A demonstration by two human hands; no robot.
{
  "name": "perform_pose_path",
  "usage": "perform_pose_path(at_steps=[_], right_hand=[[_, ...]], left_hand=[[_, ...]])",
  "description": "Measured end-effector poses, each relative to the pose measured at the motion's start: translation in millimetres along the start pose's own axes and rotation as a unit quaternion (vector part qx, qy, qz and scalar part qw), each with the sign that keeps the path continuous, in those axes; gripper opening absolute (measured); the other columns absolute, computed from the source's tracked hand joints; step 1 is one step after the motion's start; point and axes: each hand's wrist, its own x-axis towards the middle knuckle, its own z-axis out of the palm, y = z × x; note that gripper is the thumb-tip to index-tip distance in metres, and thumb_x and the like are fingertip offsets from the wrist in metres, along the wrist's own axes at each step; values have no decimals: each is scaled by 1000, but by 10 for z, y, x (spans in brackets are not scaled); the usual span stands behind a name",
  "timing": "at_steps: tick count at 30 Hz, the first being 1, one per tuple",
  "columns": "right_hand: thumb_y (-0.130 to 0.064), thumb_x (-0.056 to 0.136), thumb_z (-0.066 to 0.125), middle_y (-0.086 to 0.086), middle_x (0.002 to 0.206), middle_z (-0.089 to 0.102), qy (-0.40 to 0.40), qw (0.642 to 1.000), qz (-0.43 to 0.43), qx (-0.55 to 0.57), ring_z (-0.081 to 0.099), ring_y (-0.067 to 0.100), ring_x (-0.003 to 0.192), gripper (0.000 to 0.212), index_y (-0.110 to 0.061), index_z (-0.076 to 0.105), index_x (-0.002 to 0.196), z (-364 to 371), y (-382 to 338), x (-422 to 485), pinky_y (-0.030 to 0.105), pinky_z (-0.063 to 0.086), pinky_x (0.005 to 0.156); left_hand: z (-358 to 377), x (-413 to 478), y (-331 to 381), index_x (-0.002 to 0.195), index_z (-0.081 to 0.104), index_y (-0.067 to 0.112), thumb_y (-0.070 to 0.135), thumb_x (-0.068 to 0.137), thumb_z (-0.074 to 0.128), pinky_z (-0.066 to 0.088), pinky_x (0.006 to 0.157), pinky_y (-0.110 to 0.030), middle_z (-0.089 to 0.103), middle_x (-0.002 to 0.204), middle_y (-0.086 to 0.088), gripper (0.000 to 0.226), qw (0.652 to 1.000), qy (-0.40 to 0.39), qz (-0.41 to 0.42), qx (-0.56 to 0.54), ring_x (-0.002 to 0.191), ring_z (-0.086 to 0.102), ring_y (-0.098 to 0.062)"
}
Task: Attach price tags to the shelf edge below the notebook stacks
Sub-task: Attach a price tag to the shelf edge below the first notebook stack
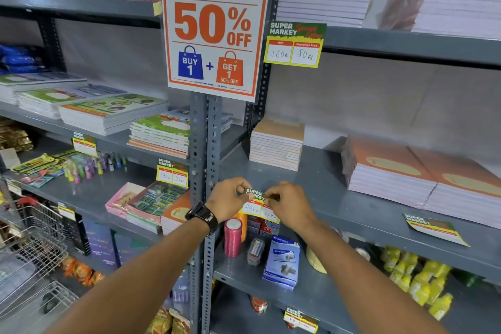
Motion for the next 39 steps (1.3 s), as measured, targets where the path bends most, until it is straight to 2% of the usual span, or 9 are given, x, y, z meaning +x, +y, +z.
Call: perform_pose_path(at_steps=[5, 10, 17, 24, 26, 30, 32, 35, 39], right_hand=[[-21, 84, 69, 2, 90, 73, 13, 999, 32, -21, 64, 17, 80, 11, -20, 74, 95, 25, -40, -18, 35, 56, 70], [-21, 85, 68, 5, 92, 72, 31, 997, 30, -62, 64, 23, 82, 8, -19, 70, 92, 38, -80, -6, 34, 53, 68], [-20, 85, 66, 5, 96, 67, 45, 992, 23, -117, 63, 25, 85, 6, -17, 67, 91, 60, -125, 37, 36, 54, 71], [-15, 80, 69, 1, 92, 65, 60, 991, 27, -114, 60, 22, 84, 5, -19, 68, 81, 32, -132, 68, 31, 48, 64], [-13, 77, 70, 0, 90, 67, 58, 993, 41, -97, 61, 21, 83, 7, -20, 69, 78, 22, -143, 86, 31, 50, 64], [-14, 75, 69, 1, 90, 67, 56, 993, 42, -95, 61, 22, 83, 7, -20, 68, 79, 47, -135, 93, 33, 52, 68], [-20, 74, 69, 1, 90, 65, 62, 992, 29, -108, 59, 24, 85, 7, -21, 64, 79, 87, -120, 71, 35, 52, 70], [-36, 73, 73, -1, 88, 62, 73, 990, 18, -121, 54, 22, 85, 21, -22, 60, 80, 110, -123, 34, 36, 51, 72], [-32, 80, 72, 0, 91, 64, 97, 986, 6, -133, 55, 22, 86, 16, -20, 61, 82, 121, -97, 24, 33, 46, 72]], left_hand=[[54, -25, 9, 80, 65, 27, 26, 79, 73, 50, 65, -32, 65, 73, 4, 8, 1000, 20, 0, 2, 65, 58, -9], [66, -47, 48, 83, 65, 24, 24, 80, 72, 47, 64, -25, 66, 77, 1, 8, 1000, 28, -5, 9, 69, 58, -12], [96, -50, 67, 84, 65, 22, 23, 80, 71, 51, 67, -32, 69, 76, -2, 8, 999, 45, -1, 23, 70, 62, -16], [62, -22, 79, 88, 59, 29, 33, 82, 66, 51, 62, -33, 62, 79, 7, 10, 987, 50, 48, 147, 73, 58, -15], [45, -8, 84, 92, 57, 30, 34, 83, 63, 49, 64, -33, 62, 87, 6, 12, 979, 51, 54, 190, 81, 59, -18], [49, 29, 73, 105, 58, 28, 30, 84, 63, 42, 84, -42, 61, 108, 3, 22, 956, 58, 108, 266, 101, 51, -26], [71, 28, 51, 107, 60, 28, 26, 87, 60, 39, 87, -42, 63, 111, 3, 21, 951, 46, 134, 274, 102, 52, -26], [91, 19, 25, 105, 62, 28, 24, 87, 58, 41, 86, -41, 66, 105, 2, 19, 952, 47, 141, 266, 97, 57, -26], [93, 5, 34, 102, 63, 26, 25, 86, 59, 43, 83, -41, 67, 100, 0, 16, 950, 54, 142, 273, 91, 59, -28]])
